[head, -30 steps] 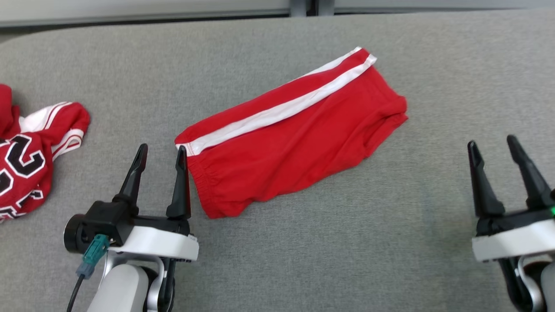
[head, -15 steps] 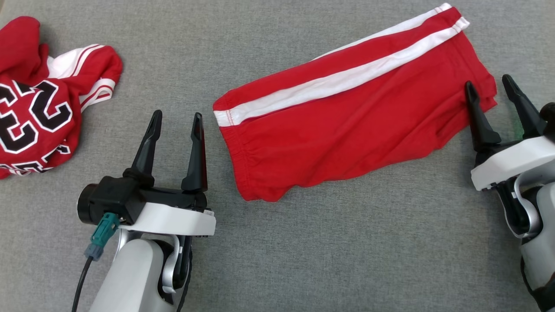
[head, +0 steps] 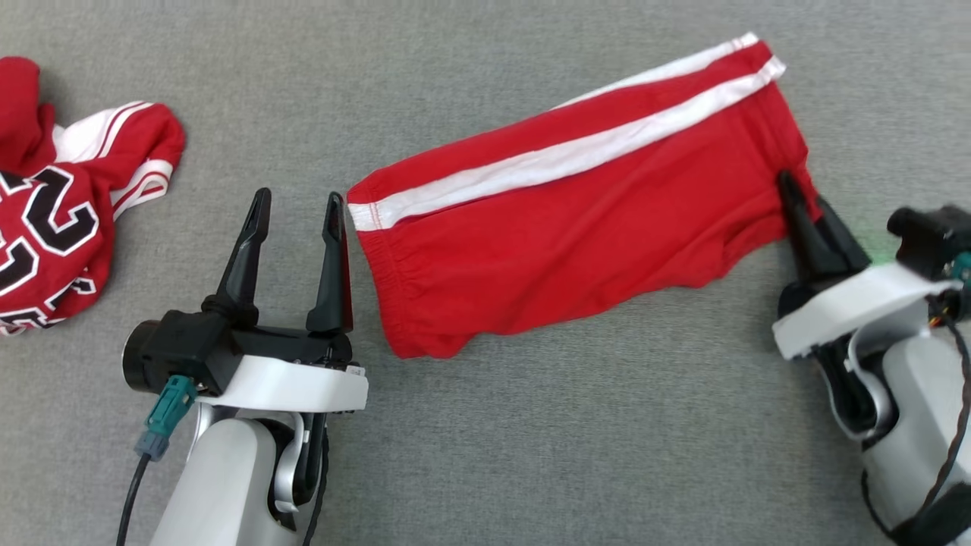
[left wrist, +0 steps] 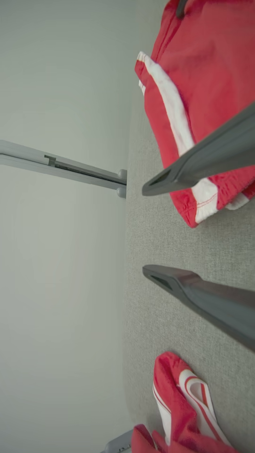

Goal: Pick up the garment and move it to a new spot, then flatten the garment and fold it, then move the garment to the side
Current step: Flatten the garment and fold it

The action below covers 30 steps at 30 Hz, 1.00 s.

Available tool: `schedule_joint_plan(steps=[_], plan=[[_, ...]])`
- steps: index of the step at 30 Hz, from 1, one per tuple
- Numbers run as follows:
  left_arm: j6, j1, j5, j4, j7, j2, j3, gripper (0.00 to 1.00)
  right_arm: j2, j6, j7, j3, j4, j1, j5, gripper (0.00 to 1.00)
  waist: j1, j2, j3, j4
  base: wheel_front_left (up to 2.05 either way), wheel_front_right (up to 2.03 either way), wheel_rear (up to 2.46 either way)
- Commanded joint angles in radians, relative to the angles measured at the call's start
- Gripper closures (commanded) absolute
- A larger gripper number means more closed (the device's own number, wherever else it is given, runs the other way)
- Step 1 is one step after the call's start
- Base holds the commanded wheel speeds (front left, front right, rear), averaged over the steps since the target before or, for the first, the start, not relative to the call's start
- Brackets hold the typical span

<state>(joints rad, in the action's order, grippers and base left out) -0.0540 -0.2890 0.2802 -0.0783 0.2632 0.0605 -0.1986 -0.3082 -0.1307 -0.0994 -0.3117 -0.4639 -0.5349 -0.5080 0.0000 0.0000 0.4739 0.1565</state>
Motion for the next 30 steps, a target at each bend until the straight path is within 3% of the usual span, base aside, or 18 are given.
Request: schedule_joint_plan(steps=[1, 10, 20, 23, 30], plan=[[0.006, 0.014, -0.011, -0.003, 0.002, 0.007, 0.009, 0.00, 0.020, 0.000, -0.014, -0.012, -0.017, 0.089, -0.022, 1.00, 0.0000, 0.0000, -0.029, -0.031, 0.00, 0.00, 0.00], [0.013, 0.048, -0.024, -0.012, 0.002, 0.023, 0.016, 0.00, 0.056, 0.000, -0.080, 0.070, 0.077, 0.273, -0.018, 1.00, 0.0000, 0.0000, -0.102, -0.109, 0.00, 0.00, 0.00], [0.013, 0.063, -0.016, -0.010, -0.012, 0.030, 0.000, 0.00, 0.081, 0.000, -0.055, 0.161, 0.105, 0.330, -0.004, 1.00, 0.0000, 0.0000, -0.119, -0.110, 0.00, 0.00, 0.00], [0.010, 0.065, -0.012, -0.012, -0.013, 0.027, -0.006, 0.00, 0.074, 0.000, -0.046, 0.165, 0.133, 0.318, 0.014, 1.00, 0.0000, 0.0000, -0.126, -0.099, 0.00, 0.00, 0.00], [0.005, 0.071, 0.005, -0.017, -0.009, 0.020, -0.012, 0.00, 0.084, 0.000, 0.028, 0.085, 0.325, 0.246, 0.066, 1.00, 0.0000, 0.0000, -0.148, -0.071, 0.00, 0.00, 0.00]])
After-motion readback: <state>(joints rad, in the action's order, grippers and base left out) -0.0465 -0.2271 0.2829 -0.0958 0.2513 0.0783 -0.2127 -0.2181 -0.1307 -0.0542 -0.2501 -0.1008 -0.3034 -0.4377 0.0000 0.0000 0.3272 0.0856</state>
